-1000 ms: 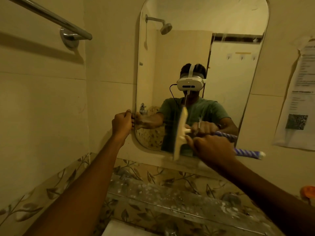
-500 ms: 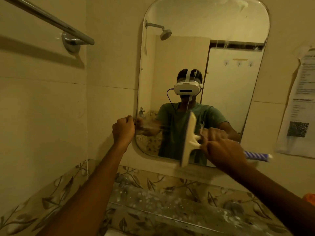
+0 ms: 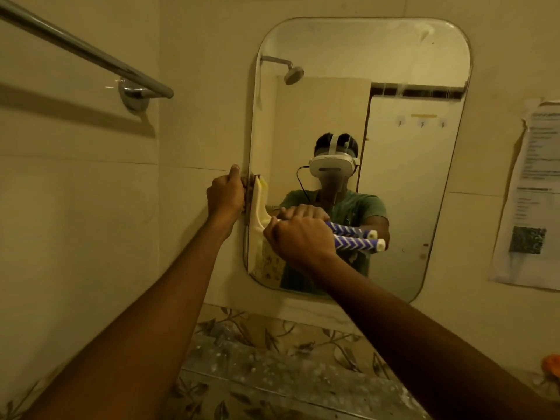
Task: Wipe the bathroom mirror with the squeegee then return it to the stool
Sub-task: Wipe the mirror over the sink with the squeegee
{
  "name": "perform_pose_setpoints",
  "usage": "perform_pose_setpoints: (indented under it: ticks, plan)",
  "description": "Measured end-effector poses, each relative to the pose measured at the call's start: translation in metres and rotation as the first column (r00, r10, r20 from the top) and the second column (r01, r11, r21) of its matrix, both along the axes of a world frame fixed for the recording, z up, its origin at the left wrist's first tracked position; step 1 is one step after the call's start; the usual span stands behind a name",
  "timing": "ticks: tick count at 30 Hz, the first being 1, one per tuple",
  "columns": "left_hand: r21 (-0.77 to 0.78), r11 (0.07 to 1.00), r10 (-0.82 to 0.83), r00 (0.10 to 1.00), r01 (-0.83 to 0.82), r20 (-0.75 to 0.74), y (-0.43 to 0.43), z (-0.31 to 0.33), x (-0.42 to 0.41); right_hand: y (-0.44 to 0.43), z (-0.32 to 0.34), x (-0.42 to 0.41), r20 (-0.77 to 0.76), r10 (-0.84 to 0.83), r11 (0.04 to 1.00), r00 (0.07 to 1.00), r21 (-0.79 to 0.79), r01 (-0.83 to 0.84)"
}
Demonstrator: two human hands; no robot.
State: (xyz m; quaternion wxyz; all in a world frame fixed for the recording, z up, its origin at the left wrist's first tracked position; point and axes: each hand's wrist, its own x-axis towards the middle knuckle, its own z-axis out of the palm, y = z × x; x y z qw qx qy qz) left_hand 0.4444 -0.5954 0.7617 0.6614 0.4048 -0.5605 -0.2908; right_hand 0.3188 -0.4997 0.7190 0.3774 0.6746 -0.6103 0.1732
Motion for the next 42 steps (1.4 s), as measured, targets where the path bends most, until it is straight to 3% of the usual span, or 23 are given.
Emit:
perform_pose_setpoints:
  ticks: [4, 11, 18, 23, 29, 33, 38, 42]
  plan:
    - [0.011, 1.000, -0.001, 0.999, 0.001, 0.033, 0.002, -0.001, 0.000, 0.013, -0.013, -0.035, 0.002, -0.024, 0.999, 1.000, 0.040, 0.024]
    - [0.026, 0.999, -0.039, 0.999, 0.038, 0.016, -0.005, -0.004, 0.003, 0.065, -0.022, -0.136, -0.036, -0.270, 0.961, 0.962, 0.053, 0.271]
    - [-0.071, 0.991, -0.124, 0.986, 0.116, -0.110, 0.000, 0.039, 0.005, 0.025, 0.027, -0.051, 0.023, -0.051, 0.998, 0.998, -0.043, 0.052]
    - [-0.070, 0.993, -0.104, 0.992, 0.099, -0.066, 0.002, 0.059, 0.000, -0.001, 0.065, -0.013, 0.031, -0.022, 0.999, 0.999, -0.042, 0.024]
    - [-0.101, 0.994, -0.038, 0.999, 0.036, -0.016, -0.007, 0.057, -0.007, 0.051, 0.058, -0.122, 0.113, -0.111, 0.994, 0.987, 0.007, 0.111]
    - [-0.116, 0.993, -0.010, 1.000, 0.013, 0.030, -0.007, 0.058, -0.005, 0.079, 0.056, -0.164, 0.039, -0.245, 0.969, 0.969, -0.033, 0.247]
    - [-0.205, 0.974, -0.101, 0.995, 0.093, -0.028, 0.004, 0.090, 0.000, 0.055, 0.084, -0.109, 0.035, -0.112, 0.990, 0.993, -0.079, 0.115]
    - [-0.181, 0.960, -0.229, 0.971, 0.213, -0.070, 0.005, 0.128, 0.004, 0.013, 0.131, -0.039, 0.058, -0.006, 0.991, 0.998, -0.133, 0.014]
